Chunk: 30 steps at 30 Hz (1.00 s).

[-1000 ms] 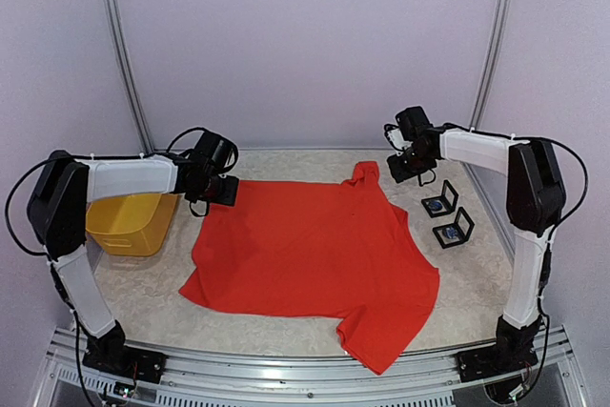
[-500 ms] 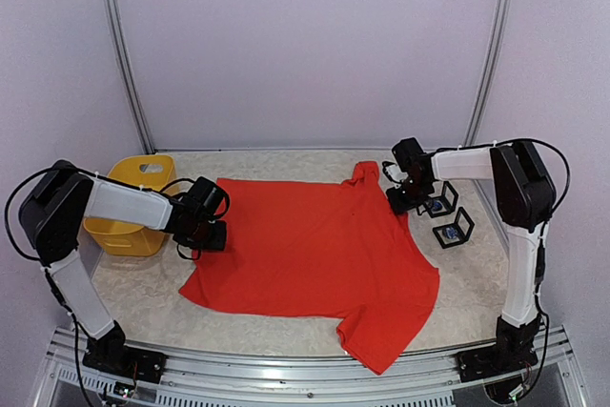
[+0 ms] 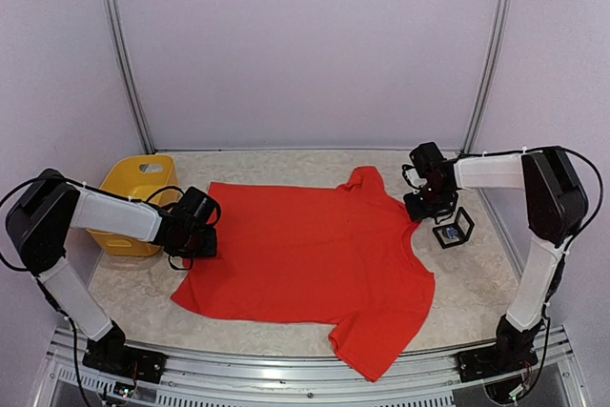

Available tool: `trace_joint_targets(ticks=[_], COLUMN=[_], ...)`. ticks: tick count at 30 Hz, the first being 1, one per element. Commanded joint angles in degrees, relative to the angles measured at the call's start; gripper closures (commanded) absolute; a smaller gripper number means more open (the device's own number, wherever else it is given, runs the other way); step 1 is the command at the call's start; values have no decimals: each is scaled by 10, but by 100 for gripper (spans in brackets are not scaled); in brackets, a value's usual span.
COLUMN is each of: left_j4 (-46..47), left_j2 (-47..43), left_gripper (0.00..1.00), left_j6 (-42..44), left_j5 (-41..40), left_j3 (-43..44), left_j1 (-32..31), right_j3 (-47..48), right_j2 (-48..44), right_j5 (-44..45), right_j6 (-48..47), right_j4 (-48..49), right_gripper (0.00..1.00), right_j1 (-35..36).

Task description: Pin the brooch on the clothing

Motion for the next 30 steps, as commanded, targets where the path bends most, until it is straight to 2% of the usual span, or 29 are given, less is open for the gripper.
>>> trace_joint_targets(ticks=[1, 5, 8, 11, 14, 16, 18, 21, 25, 30], left_j4=[-40, -40, -38, -53, -76, -80, -78, -50, -41, -39], left_j2=[-4, -24, -32, -42, -67, -83, -86, -65, 33, 155], left_gripper=[56, 54, 51, 44, 36, 34, 34, 37, 47, 54], left_j6=[-8, -5, -1, 17, 47, 68, 87, 110, 127, 145], left_j5=[-1, 2, 6, 5, -6, 2, 13, 33, 55, 62], left_j3=[-28, -43, -43, -18, 24, 56, 86, 130, 212, 308], left_j1=[-2, -6, -10, -25, -38, -34, -19, 13, 49, 78], right_j3=[-57, -99, -112, -80, -31, 7, 50, 125, 212, 329], right_j2=[-55, -88, -104, -101, -101, -90, -64, -11, 67, 184], right_j5=[-7, -15, -56, -65, -52, -53, -61, -90, -140, -168], right_j6=[36, 53, 53, 46, 37, 30, 22, 14, 20, 22], right_j4=[-5, -23, -20, -46, -60, -54, -49, -33, -7, -34], right_gripper=[100, 100, 98, 80, 72, 68, 67, 71, 84, 97], right_j1=[-4, -2, -1, 0, 1, 2, 4, 7, 7, 7])
